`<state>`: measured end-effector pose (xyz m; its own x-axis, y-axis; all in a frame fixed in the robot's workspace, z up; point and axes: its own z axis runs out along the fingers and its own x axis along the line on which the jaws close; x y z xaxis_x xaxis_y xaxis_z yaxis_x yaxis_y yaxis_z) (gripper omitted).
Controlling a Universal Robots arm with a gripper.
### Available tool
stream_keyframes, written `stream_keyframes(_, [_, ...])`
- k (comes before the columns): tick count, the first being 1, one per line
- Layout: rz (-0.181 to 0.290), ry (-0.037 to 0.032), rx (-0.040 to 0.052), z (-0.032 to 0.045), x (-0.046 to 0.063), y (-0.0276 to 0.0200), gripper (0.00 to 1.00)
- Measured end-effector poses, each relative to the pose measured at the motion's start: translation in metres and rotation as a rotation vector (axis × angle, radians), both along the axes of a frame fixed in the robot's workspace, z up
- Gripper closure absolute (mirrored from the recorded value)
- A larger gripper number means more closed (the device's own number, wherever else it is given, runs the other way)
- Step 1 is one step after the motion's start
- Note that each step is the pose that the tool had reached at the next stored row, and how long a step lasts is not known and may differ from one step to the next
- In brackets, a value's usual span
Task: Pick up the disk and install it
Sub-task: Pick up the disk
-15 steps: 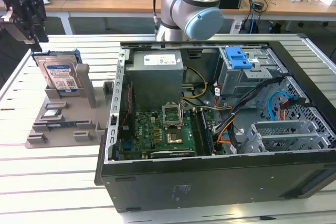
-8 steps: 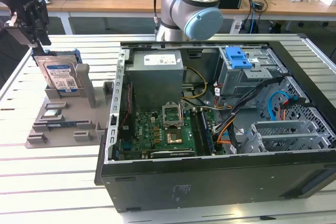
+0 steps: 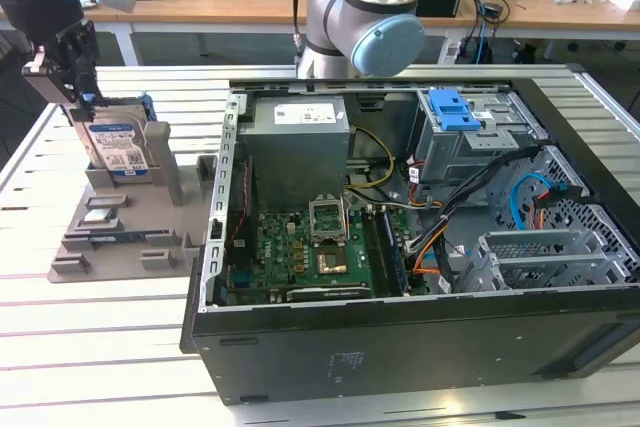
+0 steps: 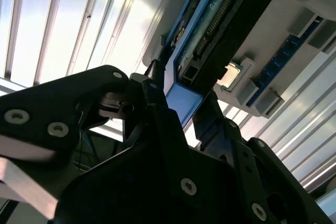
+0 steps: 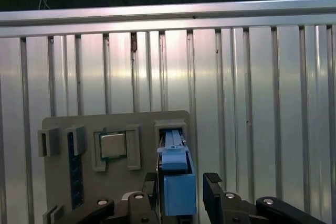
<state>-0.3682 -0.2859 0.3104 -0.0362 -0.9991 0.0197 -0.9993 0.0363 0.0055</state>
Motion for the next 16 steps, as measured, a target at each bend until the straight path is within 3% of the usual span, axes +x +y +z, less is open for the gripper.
stream_keyframes(5, [0.003, -0.0002, 0.0, -0.0027, 0.0, -0.0012, 0.52])
stream_keyframes(7, [0.003, 0.0001, -0.0001, -0.0079, 0.0, -0.0059, 0.52])
stream_keyframes(16, [0.003, 0.0002, -0.0001, -0.0168, 0.0, -0.0066, 0.52])
